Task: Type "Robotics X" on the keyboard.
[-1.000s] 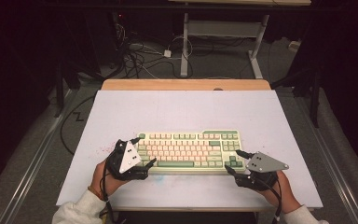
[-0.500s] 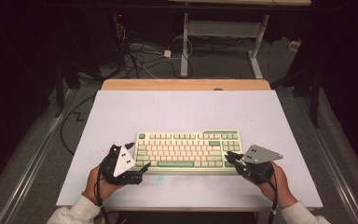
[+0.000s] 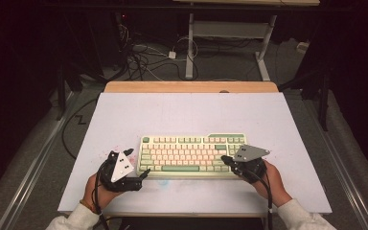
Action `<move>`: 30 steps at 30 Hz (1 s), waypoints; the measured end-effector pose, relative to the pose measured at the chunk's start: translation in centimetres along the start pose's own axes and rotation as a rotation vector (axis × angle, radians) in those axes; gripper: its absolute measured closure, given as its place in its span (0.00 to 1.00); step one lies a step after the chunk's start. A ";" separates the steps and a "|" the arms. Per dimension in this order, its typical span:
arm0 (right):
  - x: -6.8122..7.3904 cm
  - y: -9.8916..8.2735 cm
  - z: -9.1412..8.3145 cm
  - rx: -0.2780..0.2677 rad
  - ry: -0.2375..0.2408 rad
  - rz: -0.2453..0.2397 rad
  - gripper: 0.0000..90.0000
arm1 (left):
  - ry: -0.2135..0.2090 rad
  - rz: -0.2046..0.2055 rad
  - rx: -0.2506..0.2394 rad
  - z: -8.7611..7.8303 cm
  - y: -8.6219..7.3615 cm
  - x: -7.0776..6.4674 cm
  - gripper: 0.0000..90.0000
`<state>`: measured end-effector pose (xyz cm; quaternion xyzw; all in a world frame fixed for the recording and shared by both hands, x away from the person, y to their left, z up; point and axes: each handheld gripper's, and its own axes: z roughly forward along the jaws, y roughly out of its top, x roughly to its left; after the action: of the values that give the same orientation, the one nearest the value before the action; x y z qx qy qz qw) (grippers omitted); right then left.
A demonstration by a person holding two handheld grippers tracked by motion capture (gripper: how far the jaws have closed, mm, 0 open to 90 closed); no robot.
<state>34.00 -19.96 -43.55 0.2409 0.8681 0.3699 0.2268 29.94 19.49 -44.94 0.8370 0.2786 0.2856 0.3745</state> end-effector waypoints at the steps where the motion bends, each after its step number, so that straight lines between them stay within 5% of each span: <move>1: 0.0 0.0 0.2 0.009 0.002 -0.004 1.00 | 0.002 0.001 -0.001 0.0 0.0 0.0 0.17; 12: 0.3 0.2 2.2 0.049 0.008 -0.015 1.00 | 0.014 -0.010 -0.005 -0.2 -0.1 0.4 0.18; 30: 0.3 -0.2 2.5 0.053 0.004 -0.009 1.00 | -0.011 -0.046 -0.003 -0.2 -0.1 0.7 0.18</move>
<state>35.15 -18.58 -45.37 0.2421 0.8791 0.3463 0.2204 30.25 20.10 -44.75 0.8312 0.2953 0.2729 0.3839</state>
